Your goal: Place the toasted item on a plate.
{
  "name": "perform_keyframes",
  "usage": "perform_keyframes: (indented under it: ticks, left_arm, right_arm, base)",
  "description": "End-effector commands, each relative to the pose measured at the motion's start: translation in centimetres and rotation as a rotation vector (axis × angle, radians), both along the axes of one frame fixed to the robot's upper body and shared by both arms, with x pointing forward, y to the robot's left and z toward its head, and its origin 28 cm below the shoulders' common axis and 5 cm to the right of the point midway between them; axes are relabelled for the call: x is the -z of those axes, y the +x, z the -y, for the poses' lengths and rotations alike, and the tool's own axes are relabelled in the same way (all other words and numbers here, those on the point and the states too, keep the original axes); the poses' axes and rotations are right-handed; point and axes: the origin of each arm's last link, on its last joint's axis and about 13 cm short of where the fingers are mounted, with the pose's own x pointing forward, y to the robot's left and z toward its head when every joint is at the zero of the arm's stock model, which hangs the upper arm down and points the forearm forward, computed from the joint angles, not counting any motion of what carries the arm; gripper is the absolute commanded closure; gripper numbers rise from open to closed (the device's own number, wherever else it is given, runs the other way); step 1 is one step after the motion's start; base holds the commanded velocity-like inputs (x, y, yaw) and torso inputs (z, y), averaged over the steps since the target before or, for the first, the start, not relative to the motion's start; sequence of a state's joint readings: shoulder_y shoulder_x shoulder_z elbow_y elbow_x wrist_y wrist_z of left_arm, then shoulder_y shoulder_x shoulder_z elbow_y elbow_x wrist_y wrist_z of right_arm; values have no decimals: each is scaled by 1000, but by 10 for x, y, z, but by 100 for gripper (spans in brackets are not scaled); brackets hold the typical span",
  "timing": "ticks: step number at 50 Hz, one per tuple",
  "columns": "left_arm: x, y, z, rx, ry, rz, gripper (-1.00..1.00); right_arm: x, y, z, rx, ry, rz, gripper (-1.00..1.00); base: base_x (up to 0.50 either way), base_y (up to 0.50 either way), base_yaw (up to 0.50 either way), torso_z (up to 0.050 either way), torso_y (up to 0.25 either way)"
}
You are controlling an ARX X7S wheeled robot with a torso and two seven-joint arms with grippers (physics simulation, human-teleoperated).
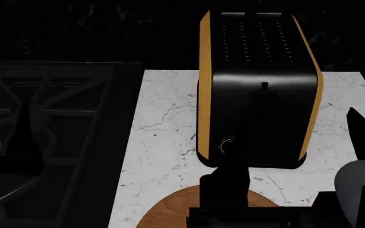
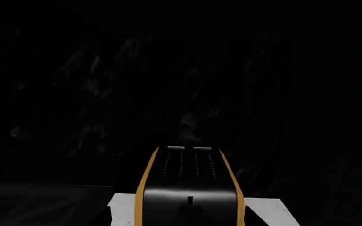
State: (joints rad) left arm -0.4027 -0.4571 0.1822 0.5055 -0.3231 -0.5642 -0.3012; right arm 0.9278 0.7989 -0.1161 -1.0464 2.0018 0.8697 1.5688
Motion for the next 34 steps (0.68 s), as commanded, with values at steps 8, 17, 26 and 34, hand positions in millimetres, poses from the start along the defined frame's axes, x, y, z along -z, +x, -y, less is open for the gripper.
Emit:
perform_keyframes:
  ticks: [8, 17, 26, 34]
  left_arm:
    - [-15, -7, -4, -22, 23, 40, -100]
    - [-18, -7, -5, -35, 21, 50, -100]
    - [-22, -8, -6, -41, 16, 58, -100]
    - [-30, -12, -11, -58, 20, 75, -100]
  right_arm:
    - [-18, -5, 7, 32, -31, 71, -100]
    - [-31, -12, 12, 46, -49, 104, -100]
    - [-38, -18, 16, 58, -42, 132, -100]
    - [-47, -26, 19, 77, -71, 156, -100]
  base:
    - [0, 0, 0, 0, 0]
    - [0, 0, 0, 0, 0]
    - [0, 0, 0, 0, 0]
    - [0, 0, 0, 0, 0]
